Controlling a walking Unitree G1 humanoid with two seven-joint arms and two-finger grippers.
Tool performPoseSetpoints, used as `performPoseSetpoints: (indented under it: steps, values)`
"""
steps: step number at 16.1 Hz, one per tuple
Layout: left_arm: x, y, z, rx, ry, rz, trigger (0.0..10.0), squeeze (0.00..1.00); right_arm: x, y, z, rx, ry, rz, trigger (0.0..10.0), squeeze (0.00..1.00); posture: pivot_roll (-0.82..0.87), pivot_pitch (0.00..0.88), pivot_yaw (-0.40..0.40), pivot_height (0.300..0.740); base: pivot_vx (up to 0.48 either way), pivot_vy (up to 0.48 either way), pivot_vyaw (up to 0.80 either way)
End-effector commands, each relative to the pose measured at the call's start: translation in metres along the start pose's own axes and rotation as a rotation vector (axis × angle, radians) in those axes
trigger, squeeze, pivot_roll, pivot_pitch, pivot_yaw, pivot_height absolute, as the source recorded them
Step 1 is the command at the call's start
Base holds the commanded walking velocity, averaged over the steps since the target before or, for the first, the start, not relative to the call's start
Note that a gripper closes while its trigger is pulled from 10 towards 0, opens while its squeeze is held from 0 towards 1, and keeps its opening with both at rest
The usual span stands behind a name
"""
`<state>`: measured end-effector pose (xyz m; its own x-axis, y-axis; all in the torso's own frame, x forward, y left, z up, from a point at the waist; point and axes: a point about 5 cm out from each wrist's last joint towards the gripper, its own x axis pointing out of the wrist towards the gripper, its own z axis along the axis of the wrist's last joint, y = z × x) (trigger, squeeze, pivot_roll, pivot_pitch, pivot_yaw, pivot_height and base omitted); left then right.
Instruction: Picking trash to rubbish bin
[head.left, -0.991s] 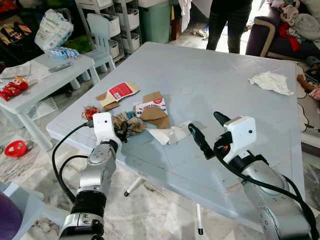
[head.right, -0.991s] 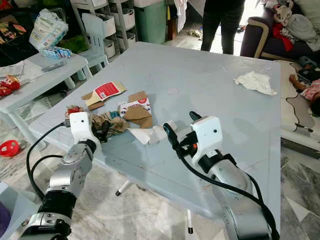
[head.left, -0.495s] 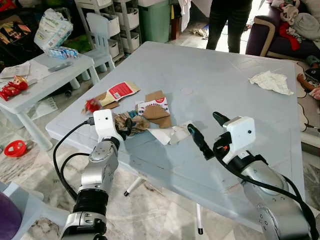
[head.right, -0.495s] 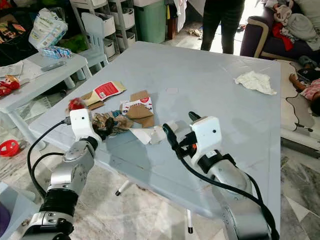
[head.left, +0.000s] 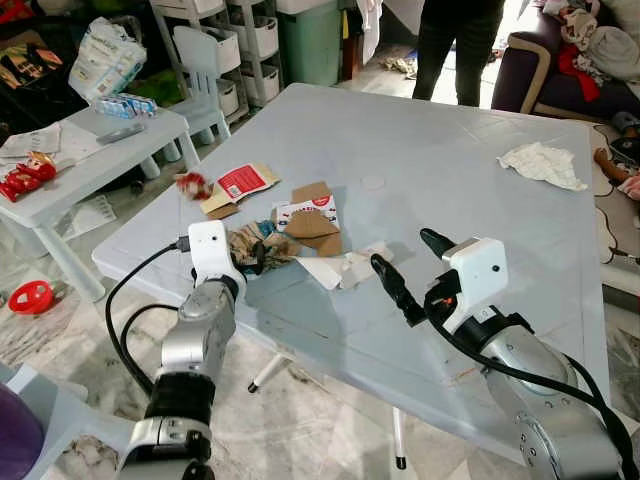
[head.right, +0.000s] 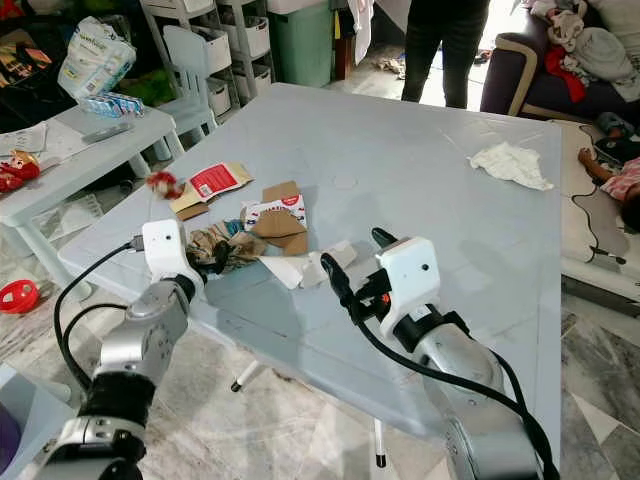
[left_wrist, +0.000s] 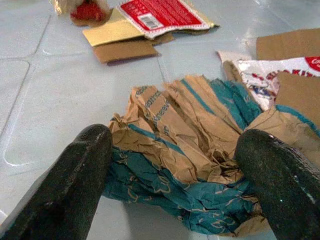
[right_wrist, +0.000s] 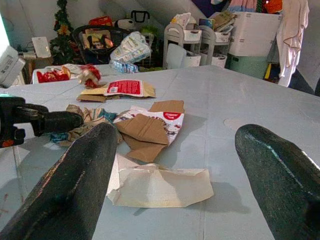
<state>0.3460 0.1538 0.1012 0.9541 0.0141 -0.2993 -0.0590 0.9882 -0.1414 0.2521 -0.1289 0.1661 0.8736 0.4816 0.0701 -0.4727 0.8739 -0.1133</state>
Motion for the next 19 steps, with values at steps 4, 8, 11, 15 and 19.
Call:
performPoseSetpoints:
  steps: [4, 8, 11, 15, 19]
  values:
    - [-0.003, 0.010, -0.039, -0.040, 0.180, 0.037, 10.0, 0.00, -0.001, 0.004, 0.005, -0.002, -0.014, 0.031, 10.0, 0.00, -0.13, 0.027, 0.028, 0.740, 0.000, 0.000, 0.00]
    - [-0.004, 0.007, -0.039, -0.083, 0.172, 0.005, 0.0, 0.00, -0.001, 0.004, 0.005, 0.001, -0.011, 0.038, 10.0, 0.00, -0.13, 0.029, 0.026, 0.740, 0.000, 0.000, 0.00]
    - [-0.005, 0.004, -0.041, -0.090, 0.174, -0.001, 0.0, 0.00, -0.001, 0.005, 0.006, 0.002, -0.011, 0.042, 10.0, 0.00, -0.13, 0.030, 0.024, 0.740, 0.000, 0.000, 0.00]
    - [-0.007, 0.003, -0.041, -0.108, 0.166, 0.002, 0.0, 0.00, -0.002, 0.006, 0.005, 0.005, -0.004, 0.049, 10.0, 0.00, -0.13, 0.030, 0.021, 0.740, 0.000, 0.000, 0.00]
    - [-0.008, 0.004, -0.039, -0.116, 0.148, 0.020, 0.0, 0.00, -0.002, 0.006, 0.004, 0.006, 0.001, 0.056, 10.0, 0.00, -0.13, 0.028, 0.019, 0.740, 0.000, 0.000, 0.00]
